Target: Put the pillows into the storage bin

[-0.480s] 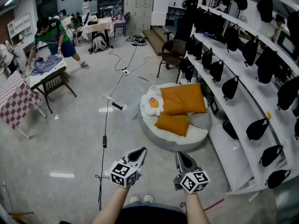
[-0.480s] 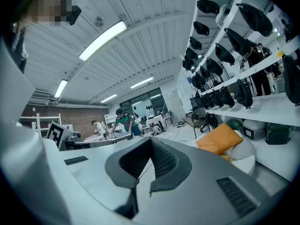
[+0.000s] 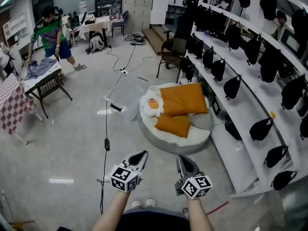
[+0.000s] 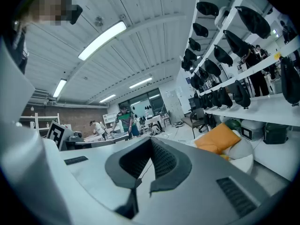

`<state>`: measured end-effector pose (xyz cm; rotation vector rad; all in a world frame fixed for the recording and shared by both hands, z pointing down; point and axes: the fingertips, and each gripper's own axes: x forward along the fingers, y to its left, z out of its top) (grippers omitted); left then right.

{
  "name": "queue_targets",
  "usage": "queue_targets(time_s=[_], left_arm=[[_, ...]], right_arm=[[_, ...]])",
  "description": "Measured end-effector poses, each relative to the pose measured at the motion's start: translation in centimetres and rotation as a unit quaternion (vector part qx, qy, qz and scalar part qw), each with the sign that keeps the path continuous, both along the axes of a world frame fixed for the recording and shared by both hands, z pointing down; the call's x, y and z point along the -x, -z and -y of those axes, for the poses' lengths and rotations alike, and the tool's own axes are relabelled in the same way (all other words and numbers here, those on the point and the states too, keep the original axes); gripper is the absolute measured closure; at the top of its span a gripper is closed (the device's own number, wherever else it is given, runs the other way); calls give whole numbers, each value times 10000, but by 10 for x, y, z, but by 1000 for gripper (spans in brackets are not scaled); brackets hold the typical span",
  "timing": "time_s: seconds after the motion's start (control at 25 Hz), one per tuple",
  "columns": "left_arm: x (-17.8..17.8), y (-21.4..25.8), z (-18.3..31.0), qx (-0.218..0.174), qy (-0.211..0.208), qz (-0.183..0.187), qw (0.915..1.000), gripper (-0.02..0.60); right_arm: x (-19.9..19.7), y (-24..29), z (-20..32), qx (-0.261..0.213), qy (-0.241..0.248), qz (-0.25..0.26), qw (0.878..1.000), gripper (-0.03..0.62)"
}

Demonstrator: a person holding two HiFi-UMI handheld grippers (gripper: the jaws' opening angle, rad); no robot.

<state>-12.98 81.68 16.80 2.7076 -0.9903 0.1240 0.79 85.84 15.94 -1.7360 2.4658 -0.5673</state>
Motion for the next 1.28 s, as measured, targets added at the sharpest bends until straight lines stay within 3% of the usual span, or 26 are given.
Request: queue_targets(time_s=[0.24,0.64,0.68,0.76,0.84,1.0,1.28], left_arm=[[-3,-5,-4,41,-83,-19,10000,560],[-17,-15,-17,328,-603,-360,9970,557],[-18,-16,-17,341,-587,-372,9970,542],[-16,-15,-15,348,-535,-404,9971,452],[-13,-14,-14,351,-513,-442,9971,402],[-10,-16,-12,394,-490,-465,9969,367],[-1,-21,-5,453,-530,-522,9962,359]], right_arm=[[0,0,-3,8,26,17,10000,592],[2,-9,-8,88,-16,134,9999,591],[2,-9,-8,88,-30,145,9999,591],[1,-8,-8,86,-70,213,9997,591],[-1,-8,-8,103,-147,310,9994,536],[-8,-15,-7,210,-305,418,9984,410],[-2,-21,-2,263,-429,546,9972,379]])
